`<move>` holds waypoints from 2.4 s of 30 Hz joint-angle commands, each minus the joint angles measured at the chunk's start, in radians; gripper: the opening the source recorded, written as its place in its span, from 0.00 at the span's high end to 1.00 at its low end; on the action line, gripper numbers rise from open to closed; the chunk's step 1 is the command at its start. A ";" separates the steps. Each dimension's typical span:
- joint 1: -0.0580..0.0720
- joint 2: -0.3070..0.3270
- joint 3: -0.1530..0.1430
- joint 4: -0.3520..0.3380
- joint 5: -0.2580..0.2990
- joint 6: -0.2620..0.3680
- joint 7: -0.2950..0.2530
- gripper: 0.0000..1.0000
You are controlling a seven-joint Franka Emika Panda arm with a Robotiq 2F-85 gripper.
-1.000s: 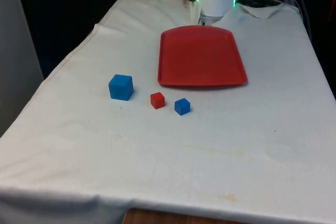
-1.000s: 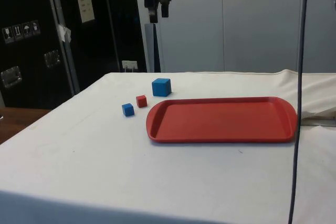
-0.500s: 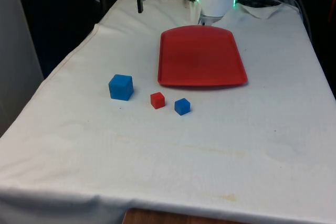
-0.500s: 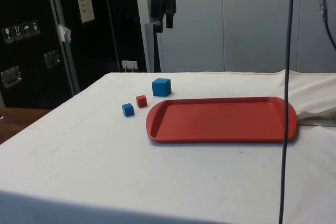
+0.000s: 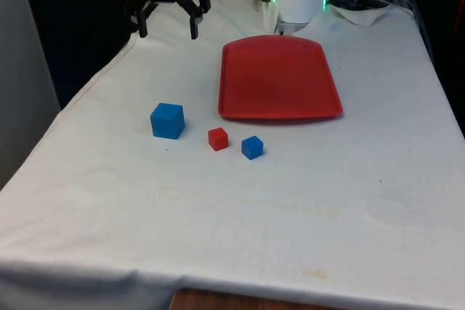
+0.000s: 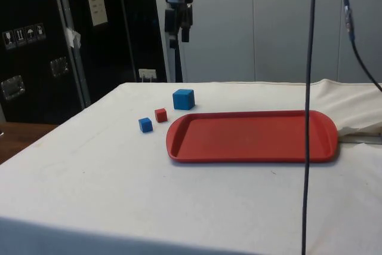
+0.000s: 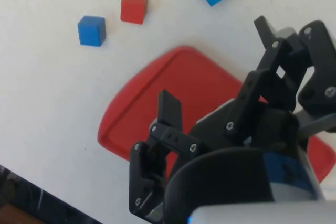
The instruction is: Pick up the largest block and place it onto the tray.
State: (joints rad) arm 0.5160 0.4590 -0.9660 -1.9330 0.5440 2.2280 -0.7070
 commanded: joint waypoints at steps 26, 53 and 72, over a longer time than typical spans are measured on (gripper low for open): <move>-0.035 0.198 0.009 0.056 0.241 -0.015 -0.229 0.00; -0.063 0.398 -0.045 0.161 0.374 -0.109 -0.271 0.00; -0.057 0.475 -0.039 0.177 0.377 -0.103 -0.188 0.00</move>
State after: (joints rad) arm 0.4700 0.9170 -1.0060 -1.7730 0.9220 2.1270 -0.9050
